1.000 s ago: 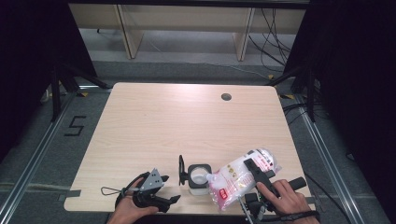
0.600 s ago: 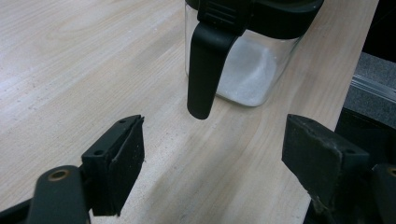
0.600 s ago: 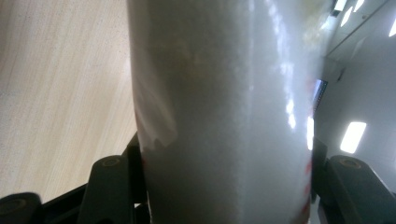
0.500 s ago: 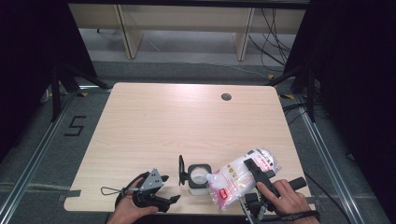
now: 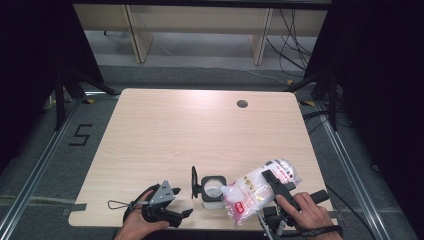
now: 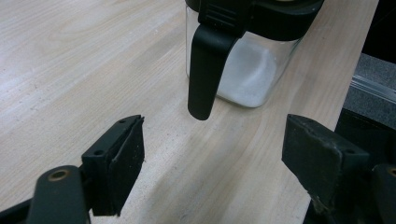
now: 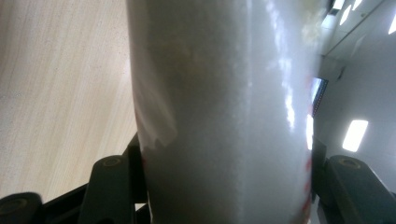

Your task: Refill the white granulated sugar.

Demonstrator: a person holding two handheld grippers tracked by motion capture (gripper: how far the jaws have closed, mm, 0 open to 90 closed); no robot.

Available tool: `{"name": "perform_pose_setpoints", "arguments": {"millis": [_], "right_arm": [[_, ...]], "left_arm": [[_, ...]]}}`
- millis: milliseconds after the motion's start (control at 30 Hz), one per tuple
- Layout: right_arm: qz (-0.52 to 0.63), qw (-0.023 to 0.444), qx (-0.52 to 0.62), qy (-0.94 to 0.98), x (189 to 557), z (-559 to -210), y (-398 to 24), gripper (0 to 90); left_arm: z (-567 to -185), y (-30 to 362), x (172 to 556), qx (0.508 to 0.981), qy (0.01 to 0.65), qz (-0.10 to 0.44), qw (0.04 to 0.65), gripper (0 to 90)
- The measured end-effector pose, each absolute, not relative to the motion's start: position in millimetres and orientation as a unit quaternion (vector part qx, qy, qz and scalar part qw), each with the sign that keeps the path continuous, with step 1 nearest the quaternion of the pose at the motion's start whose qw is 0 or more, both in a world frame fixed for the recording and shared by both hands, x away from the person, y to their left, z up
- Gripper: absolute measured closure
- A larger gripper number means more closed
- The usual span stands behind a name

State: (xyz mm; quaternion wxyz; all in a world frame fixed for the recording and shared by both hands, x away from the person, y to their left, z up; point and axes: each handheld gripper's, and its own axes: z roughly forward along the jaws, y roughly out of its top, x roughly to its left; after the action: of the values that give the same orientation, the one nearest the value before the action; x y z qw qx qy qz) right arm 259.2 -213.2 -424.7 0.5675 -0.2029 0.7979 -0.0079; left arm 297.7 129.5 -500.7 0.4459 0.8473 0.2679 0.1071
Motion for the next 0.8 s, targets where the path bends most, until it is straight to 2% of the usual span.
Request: {"name": "perform_pose_setpoints", "arguments": {"millis": [100,800], "right_arm": [[0.000,0.564,-0.179,0.806,258.1,-426.0,-214.5,43.0],[0.004,0.574,-0.199,0.795,258.9,-422.3,-215.5,43.1]], "left_arm": [[-500.5,130.2,298.1,0.849,0.268,0.108,0.442,20.7],[-500.1,130.7,298.5,0.851,0.264,0.111,0.441,20.7]]}}
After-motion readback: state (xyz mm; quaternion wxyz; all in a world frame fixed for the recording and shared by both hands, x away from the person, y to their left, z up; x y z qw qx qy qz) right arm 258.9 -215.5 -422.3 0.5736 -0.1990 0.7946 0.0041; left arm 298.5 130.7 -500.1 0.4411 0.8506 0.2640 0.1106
